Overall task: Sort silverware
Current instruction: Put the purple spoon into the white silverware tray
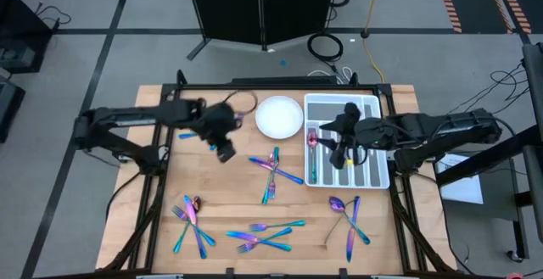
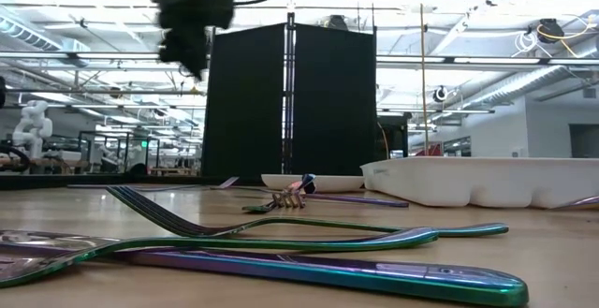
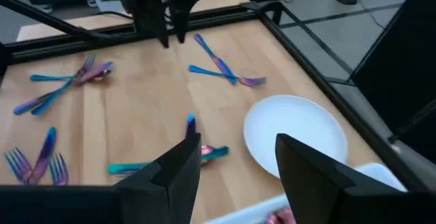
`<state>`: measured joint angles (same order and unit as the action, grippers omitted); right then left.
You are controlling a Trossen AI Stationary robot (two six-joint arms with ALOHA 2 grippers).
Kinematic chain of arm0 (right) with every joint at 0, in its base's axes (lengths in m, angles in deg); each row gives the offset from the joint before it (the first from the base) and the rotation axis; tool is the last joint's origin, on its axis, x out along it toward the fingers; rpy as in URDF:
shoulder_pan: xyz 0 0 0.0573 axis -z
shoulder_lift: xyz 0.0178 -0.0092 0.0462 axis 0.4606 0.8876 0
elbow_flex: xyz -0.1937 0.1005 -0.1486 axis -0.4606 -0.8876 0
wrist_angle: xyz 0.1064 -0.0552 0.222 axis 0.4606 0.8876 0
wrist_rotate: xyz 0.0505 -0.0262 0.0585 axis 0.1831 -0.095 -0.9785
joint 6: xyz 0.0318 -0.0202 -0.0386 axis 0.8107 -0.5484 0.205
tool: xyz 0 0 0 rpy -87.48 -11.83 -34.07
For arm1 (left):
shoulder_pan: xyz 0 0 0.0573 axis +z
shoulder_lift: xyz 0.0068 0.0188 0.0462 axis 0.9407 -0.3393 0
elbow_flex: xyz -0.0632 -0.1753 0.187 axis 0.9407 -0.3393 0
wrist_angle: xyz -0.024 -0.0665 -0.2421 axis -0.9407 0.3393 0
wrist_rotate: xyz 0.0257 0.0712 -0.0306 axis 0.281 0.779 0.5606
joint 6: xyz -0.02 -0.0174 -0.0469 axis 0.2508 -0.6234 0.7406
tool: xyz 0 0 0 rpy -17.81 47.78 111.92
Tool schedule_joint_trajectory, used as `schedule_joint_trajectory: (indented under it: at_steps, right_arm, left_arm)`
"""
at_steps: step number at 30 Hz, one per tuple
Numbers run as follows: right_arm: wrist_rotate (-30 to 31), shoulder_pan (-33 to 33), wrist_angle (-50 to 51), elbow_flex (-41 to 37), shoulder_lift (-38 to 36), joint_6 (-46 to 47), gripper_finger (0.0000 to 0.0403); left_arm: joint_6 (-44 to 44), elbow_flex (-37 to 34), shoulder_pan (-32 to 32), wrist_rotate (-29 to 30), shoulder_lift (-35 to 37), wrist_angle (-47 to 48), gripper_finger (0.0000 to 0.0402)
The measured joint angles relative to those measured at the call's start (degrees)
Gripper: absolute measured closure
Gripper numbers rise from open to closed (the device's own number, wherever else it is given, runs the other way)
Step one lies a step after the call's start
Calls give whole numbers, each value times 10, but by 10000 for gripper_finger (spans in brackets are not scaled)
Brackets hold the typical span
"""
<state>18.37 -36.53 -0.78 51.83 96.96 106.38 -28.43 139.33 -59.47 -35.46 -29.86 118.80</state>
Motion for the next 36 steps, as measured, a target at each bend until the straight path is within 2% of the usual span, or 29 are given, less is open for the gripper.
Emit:
schedule_joint_trajectory:
  at_steps: [5, 9, 14, 18, 23, 29, 33, 36]
  right_arm:
    - [-30, 0, -67, 0, 50, 0, 220]
    - [-43, 0, -122, 0, 91, 0, 220]
    - [-44, 0, -180, 0, 129, 0, 220]
    - [-56, 0, -184, 0, 139, -9, 220]
    - [-88, 0, -153, 0, 139, -86, 220]
    - [-113, 0, -97, 0, 137, -114, 220]
    - [-119, 0, -83, 0, 138, -115, 220]
    - [-120, 0, -83, 0, 138, -94, 220]
  left_arm:
    - [127, -87, -76, 19, 68, 4, 242]
    - [283, -129, -138, 39, 99, 35, 242]
    - [480, -146, -235, 23, 105, 96, 242]
    - [591, -146, -324, 19, 105, 90, 242]
    - [722, -146, -429, 19, 95, 62, 242]
    - [826, -146, -522, -16, 44, 19, 242]
    - [850, -146, -541, -47, 2, -16, 242]
    - [852, -146, -549, -48, -33, -30, 242]
